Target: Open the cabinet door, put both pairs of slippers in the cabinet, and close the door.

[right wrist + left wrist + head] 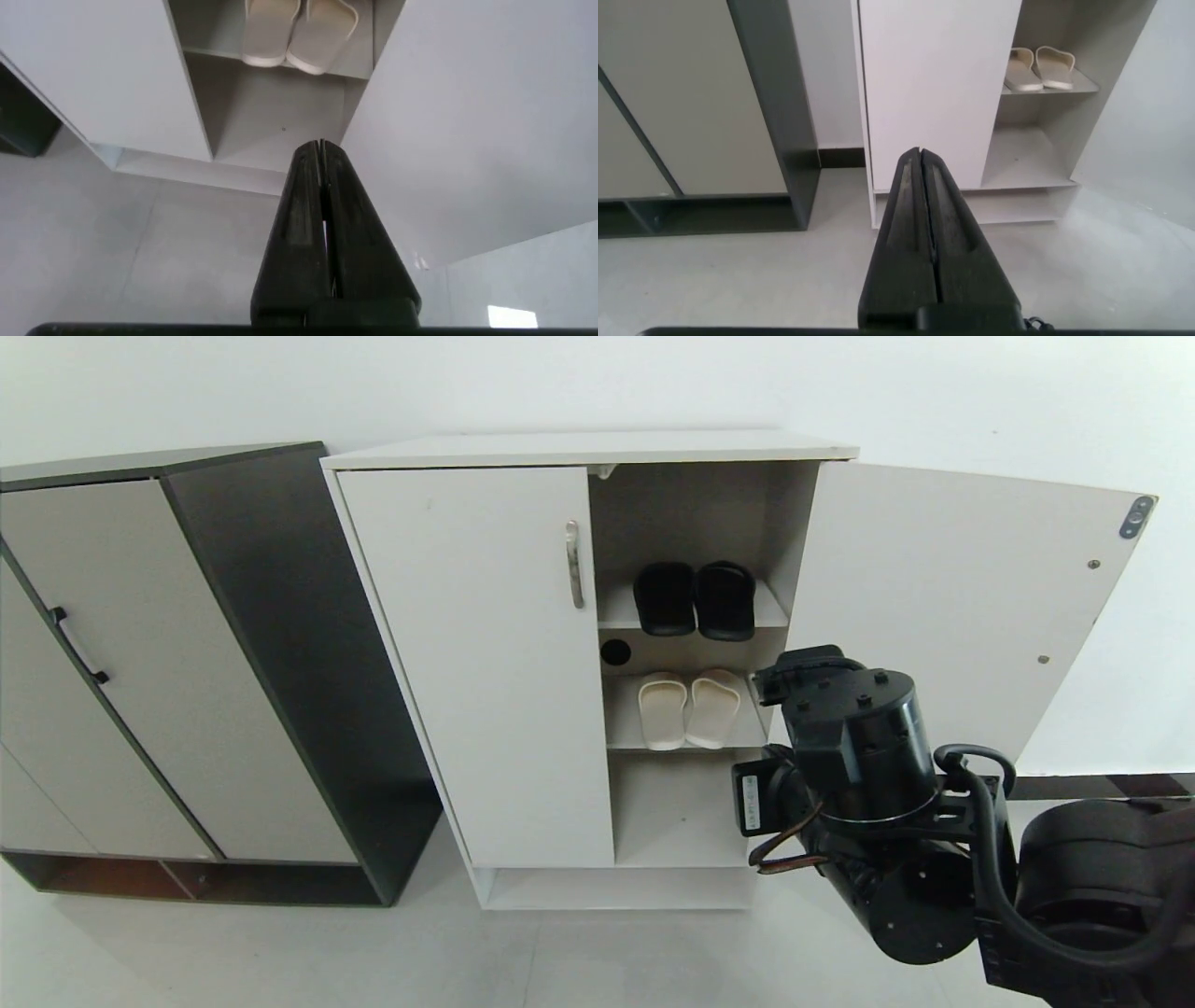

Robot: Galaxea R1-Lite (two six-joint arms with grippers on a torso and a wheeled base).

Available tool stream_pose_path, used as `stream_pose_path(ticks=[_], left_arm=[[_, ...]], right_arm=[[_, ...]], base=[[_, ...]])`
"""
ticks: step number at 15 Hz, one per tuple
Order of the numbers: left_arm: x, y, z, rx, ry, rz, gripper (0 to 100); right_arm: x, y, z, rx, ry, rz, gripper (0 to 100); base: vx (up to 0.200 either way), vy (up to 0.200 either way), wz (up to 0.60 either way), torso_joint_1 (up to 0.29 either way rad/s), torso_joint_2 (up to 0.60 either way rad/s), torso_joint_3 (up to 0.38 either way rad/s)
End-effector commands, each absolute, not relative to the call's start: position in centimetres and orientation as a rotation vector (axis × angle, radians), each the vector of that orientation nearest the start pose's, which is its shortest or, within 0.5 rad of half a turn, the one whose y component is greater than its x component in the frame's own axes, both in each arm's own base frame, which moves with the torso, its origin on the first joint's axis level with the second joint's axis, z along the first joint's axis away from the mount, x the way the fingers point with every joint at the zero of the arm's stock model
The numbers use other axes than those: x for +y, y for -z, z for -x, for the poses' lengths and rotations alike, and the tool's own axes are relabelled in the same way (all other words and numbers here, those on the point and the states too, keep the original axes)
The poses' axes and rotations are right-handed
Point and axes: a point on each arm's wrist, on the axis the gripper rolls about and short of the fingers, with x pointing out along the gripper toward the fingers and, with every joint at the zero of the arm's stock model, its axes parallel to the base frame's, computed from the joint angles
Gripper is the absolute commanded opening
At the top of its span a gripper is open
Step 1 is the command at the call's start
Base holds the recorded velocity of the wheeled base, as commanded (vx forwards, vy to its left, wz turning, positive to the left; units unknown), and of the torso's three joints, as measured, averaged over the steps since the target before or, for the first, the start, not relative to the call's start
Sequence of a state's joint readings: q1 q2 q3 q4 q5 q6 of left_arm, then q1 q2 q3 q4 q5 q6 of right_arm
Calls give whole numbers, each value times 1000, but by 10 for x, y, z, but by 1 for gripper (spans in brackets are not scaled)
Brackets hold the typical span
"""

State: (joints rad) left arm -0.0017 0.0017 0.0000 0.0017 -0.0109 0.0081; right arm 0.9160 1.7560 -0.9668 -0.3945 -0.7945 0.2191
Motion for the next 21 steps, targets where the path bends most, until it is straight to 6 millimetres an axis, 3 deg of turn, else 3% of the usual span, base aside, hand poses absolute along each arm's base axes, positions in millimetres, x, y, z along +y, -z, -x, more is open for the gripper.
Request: stream_pose_path(ticks=[1, 8, 12, 21], left_arm=[[0, -75, 23, 3, 12, -8, 0], [0, -75, 23, 3, 12, -8, 0], [0, -75, 23, 3, 12, -8, 0], [0, -75, 23, 3, 12, -8, 0]], right_arm=[[244, -185, -207, 275, -91, 89, 0], [249, -191, -210, 196, -142, -8, 0], [247, -187, -209, 185, -153, 29, 0], [247, -187, -210, 188, -150, 31, 0]], base=[[0, 0, 0, 0, 0, 0], [0, 0, 0, 0, 0, 0], [0, 0, 0, 0, 0, 0], [0, 0, 0, 44, -364, -321]])
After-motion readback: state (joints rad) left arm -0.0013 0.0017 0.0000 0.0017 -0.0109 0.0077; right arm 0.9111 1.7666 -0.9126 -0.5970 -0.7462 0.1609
